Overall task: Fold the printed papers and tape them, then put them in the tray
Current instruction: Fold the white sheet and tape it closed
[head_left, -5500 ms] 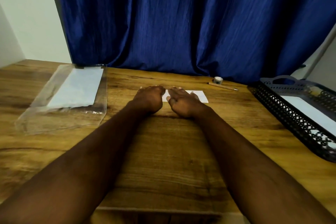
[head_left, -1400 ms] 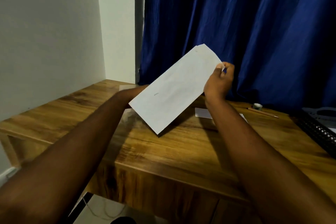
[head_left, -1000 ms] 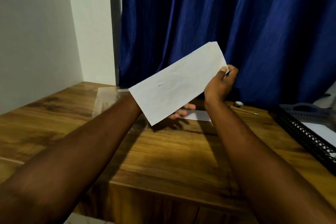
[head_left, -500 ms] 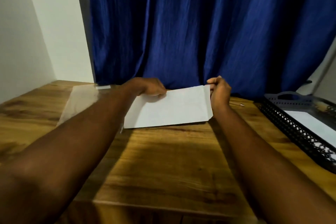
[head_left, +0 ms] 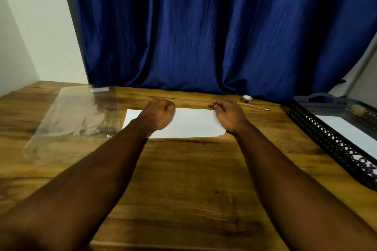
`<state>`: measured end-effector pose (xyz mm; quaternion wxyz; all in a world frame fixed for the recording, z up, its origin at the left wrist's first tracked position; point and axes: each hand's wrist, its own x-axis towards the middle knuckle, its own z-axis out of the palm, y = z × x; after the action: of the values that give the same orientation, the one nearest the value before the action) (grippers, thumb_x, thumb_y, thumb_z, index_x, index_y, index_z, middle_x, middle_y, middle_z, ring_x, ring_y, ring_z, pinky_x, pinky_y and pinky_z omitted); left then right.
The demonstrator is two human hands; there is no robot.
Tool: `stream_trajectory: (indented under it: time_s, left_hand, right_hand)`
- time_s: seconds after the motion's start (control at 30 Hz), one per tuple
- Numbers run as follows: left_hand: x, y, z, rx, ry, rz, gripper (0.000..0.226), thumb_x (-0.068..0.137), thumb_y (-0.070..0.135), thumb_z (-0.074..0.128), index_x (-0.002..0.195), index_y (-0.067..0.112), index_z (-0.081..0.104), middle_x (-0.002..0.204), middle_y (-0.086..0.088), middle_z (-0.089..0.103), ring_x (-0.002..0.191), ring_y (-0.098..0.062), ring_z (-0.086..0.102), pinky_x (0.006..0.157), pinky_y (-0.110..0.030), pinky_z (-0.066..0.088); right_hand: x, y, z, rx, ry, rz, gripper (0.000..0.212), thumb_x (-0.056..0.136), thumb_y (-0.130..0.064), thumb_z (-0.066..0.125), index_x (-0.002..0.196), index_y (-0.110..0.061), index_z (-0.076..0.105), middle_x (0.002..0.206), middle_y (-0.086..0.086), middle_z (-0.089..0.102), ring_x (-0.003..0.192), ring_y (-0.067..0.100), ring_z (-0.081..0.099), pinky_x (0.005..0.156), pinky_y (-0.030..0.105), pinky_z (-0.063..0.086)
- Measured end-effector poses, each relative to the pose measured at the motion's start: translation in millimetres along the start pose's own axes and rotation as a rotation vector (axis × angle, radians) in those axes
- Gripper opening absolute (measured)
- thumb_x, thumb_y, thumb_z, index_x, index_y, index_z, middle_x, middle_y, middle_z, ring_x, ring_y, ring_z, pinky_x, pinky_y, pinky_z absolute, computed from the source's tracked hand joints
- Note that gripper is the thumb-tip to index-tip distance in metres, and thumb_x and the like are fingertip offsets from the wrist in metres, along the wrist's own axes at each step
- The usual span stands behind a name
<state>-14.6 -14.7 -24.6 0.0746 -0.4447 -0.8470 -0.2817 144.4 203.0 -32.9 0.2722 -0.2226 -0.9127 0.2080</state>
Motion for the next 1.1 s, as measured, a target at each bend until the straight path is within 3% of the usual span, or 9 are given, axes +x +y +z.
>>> stream_trajectory:
  time_s: [0.2, 0.33, 0.47, 0.57, 0.7, 0.8, 0.87, 0.97, 1.1]
  left_hand:
    - [2, -19, -5, -0.127, 0.033, -0.039, 0.042, 0.096, 0.043, 0.049, 0.065, 0.016, 0.060, 0.063, 0.001, 0.063, 0.066, -0.017, 0.058, 0.062, -0.034, 0.041]
    - [-6, -21, -8, -0.055, 0.017, 0.004, 0.051, 0.095, 0.075, 0.050, 0.080, 0.028, 0.063, 0.078, 0.013, 0.066, 0.082, -0.007, 0.058, 0.085, -0.043, 0.043]
    - [-13, 0, -1, 0.012, -0.062, 0.061, 0.064, 0.081, 0.093, 0.048, 0.110, 0.037, 0.061, 0.111, 0.015, 0.062, 0.103, -0.009, 0.053, 0.103, -0.051, 0.038]
    - [-16, 13, 8, -0.126, -0.210, 0.080, 0.080, 0.068, 0.099, 0.058, 0.128, 0.045, 0.055, 0.137, 0.019, 0.047, 0.125, -0.008, 0.045, 0.109, -0.051, 0.043]
    - [-16, 19, 12, -0.019, -0.302, 0.113, 0.110, 0.054, 0.102, 0.064, 0.146, 0.044, 0.044, 0.156, 0.015, 0.032, 0.143, -0.016, 0.033, 0.118, -0.059, 0.035]
    - [-18, 19, 11, -0.035, -0.298, 0.104, 0.108, 0.055, 0.100, 0.065, 0.144, 0.042, 0.048, 0.154, 0.014, 0.034, 0.142, -0.015, 0.034, 0.117, -0.055, 0.036]
    - [-18, 17, 10, -0.128, -0.264, 0.099, 0.088, 0.069, 0.091, 0.066, 0.139, 0.040, 0.054, 0.147, 0.015, 0.040, 0.137, -0.012, 0.039, 0.114, -0.050, 0.041]
    - [-18, 13, 11, -0.302, -0.179, 0.077, 0.037, 0.094, 0.049, 0.070, 0.127, 0.034, 0.060, 0.136, 0.012, 0.047, 0.128, -0.012, 0.048, 0.106, -0.040, 0.049]
    - [-19, 14, 12, -0.215, -0.161, 0.061, 0.028, 0.090, 0.037, 0.074, 0.115, 0.033, 0.064, 0.128, 0.012, 0.053, 0.125, -0.013, 0.048, 0.107, -0.042, 0.048]
  right_hand:
    - [6, 10, 3, -0.128, -0.159, 0.079, 0.045, 0.109, -0.031, 0.032, 0.137, -0.032, 0.068, 0.147, -0.005, 0.058, 0.141, 0.020, 0.044, 0.119, 0.053, 0.029]
    - [3, 11, 2, -0.204, -0.186, 0.061, 0.046, 0.107, -0.050, 0.034, 0.138, -0.038, 0.066, 0.141, -0.003, 0.056, 0.136, 0.020, 0.041, 0.107, 0.049, 0.028]
    - [-3, 2, 0, -0.392, -0.325, 0.041, 0.086, 0.086, -0.092, 0.033, 0.156, -0.044, 0.046, 0.158, -0.001, 0.042, 0.149, 0.026, 0.028, 0.119, 0.063, 0.023]
    - [-8, -3, -2, -0.379, -0.316, 0.042, 0.095, 0.077, -0.100, 0.032, 0.154, -0.046, 0.047, 0.155, 0.001, 0.043, 0.147, 0.029, 0.030, 0.117, 0.064, 0.024]
    - [-13, -8, -3, -0.311, -0.270, 0.056, 0.082, 0.079, -0.095, 0.047, 0.141, -0.042, 0.054, 0.152, 0.001, 0.048, 0.145, 0.028, 0.034, 0.117, 0.063, 0.024]
    - [-17, -9, -4, -0.254, -0.210, 0.076, 0.075, 0.076, -0.092, 0.057, 0.127, -0.037, 0.058, 0.139, -0.002, 0.056, 0.136, 0.025, 0.043, 0.115, 0.061, 0.029]
    - [-20, -8, -6, -0.167, -0.106, 0.066, 0.059, 0.078, -0.083, 0.067, 0.110, -0.034, 0.056, 0.119, -0.003, 0.063, 0.121, 0.024, 0.053, 0.109, 0.057, 0.037]
    - [-22, -8, -9, -0.101, 0.053, 0.103, 0.032, 0.092, -0.057, 0.071, 0.101, -0.031, 0.053, 0.104, -0.001, 0.068, 0.109, 0.029, 0.063, 0.107, 0.057, 0.042]
    - [-22, -11, -18, -0.017, 0.304, 0.148, 0.014, 0.099, -0.035, 0.069, 0.105, -0.027, 0.059, 0.109, 0.003, 0.073, 0.110, 0.030, 0.064, 0.108, 0.055, 0.044]
